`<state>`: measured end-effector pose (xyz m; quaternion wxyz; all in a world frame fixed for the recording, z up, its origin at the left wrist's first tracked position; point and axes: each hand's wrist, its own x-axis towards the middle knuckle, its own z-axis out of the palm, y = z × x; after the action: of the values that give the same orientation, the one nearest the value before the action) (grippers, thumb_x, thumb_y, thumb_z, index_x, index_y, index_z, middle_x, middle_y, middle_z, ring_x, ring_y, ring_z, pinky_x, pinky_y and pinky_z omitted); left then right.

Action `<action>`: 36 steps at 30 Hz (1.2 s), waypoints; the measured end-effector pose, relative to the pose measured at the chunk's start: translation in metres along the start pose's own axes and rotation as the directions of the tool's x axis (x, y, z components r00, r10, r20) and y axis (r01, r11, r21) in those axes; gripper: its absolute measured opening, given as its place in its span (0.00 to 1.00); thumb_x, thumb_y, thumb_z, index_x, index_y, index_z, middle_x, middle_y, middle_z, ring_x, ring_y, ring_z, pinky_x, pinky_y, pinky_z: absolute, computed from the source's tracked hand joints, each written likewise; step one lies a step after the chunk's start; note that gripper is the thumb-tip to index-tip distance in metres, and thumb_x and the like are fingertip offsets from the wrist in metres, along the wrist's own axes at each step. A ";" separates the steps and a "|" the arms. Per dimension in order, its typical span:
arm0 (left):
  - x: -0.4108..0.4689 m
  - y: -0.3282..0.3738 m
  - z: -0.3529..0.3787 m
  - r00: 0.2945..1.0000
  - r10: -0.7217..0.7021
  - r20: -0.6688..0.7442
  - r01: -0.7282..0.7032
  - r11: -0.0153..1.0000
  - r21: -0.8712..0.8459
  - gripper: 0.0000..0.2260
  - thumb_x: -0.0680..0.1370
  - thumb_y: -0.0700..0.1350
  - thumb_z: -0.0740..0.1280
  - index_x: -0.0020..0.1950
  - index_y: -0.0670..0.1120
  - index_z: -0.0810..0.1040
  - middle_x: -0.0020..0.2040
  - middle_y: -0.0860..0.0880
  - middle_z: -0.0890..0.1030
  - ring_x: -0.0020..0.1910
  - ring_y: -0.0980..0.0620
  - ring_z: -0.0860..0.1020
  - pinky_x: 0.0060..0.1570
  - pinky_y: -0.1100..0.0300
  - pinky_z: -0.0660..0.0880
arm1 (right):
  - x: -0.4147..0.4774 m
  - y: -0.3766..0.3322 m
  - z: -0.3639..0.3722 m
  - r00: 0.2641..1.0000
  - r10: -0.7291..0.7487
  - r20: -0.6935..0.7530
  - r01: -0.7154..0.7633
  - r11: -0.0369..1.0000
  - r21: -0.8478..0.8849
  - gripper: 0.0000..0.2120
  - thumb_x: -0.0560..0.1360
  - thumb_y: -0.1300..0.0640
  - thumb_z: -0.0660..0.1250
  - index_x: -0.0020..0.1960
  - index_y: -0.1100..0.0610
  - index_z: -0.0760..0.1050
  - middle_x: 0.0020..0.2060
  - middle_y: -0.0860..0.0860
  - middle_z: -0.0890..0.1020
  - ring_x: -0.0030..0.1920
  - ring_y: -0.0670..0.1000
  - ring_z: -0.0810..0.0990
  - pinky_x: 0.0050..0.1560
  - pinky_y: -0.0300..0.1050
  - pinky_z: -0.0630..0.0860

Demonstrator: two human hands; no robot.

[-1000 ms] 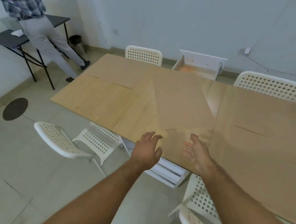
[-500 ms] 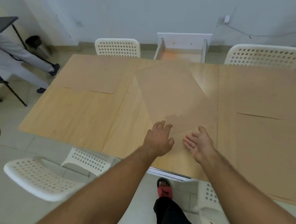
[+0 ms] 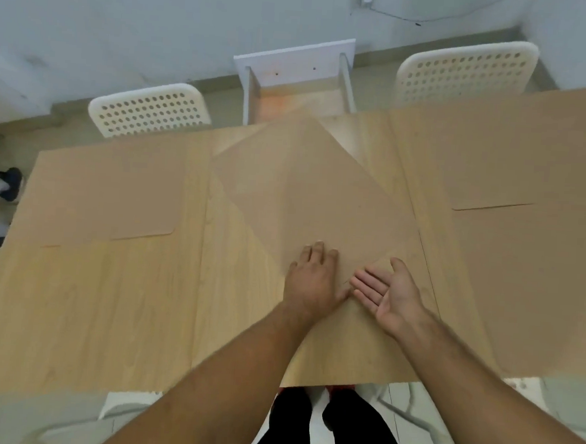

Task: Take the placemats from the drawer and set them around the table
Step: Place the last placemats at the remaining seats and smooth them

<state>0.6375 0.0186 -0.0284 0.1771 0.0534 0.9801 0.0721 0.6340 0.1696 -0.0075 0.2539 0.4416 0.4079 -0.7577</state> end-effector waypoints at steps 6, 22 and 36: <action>0.016 -0.011 -0.009 0.990 0.125 -0.060 -0.118 0.987 0.110 0.27 0.77 0.62 0.63 0.69 0.47 0.69 0.68 0.42 0.72 0.62 0.41 0.73 0.56 0.48 0.72 | -0.001 0.013 0.002 0.986 -0.104 -0.129 0.085 0.985 -0.147 0.27 0.84 0.43 0.52 0.65 0.62 0.76 0.57 0.59 0.84 0.51 0.55 0.84 0.46 0.48 0.79; 0.029 -0.020 -0.022 0.988 0.151 -0.046 -0.149 0.988 0.037 0.27 0.76 0.64 0.64 0.67 0.48 0.70 0.60 0.47 0.74 0.58 0.46 0.73 0.53 0.51 0.74 | 0.023 0.014 0.024 0.939 -0.265 -0.220 0.218 0.952 -0.216 0.04 0.77 0.57 0.70 0.48 0.58 0.79 0.39 0.55 0.81 0.33 0.49 0.80 0.29 0.41 0.76; -0.011 -0.020 0.005 0.907 0.291 -0.306 -0.315 0.949 -0.032 0.16 0.73 0.52 0.61 0.52 0.48 0.83 0.52 0.50 0.84 0.46 0.45 0.81 0.41 0.52 0.76 | 0.031 0.008 0.069 0.935 -0.284 -0.210 0.251 0.952 -0.173 0.05 0.78 0.63 0.65 0.52 0.60 0.79 0.46 0.56 0.84 0.50 0.59 0.84 0.57 0.59 0.80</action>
<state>0.6481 -0.0015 -0.0325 0.0166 0.1862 0.9715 0.1455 0.5933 0.1067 -0.0185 0.1298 0.4481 0.5448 -0.6969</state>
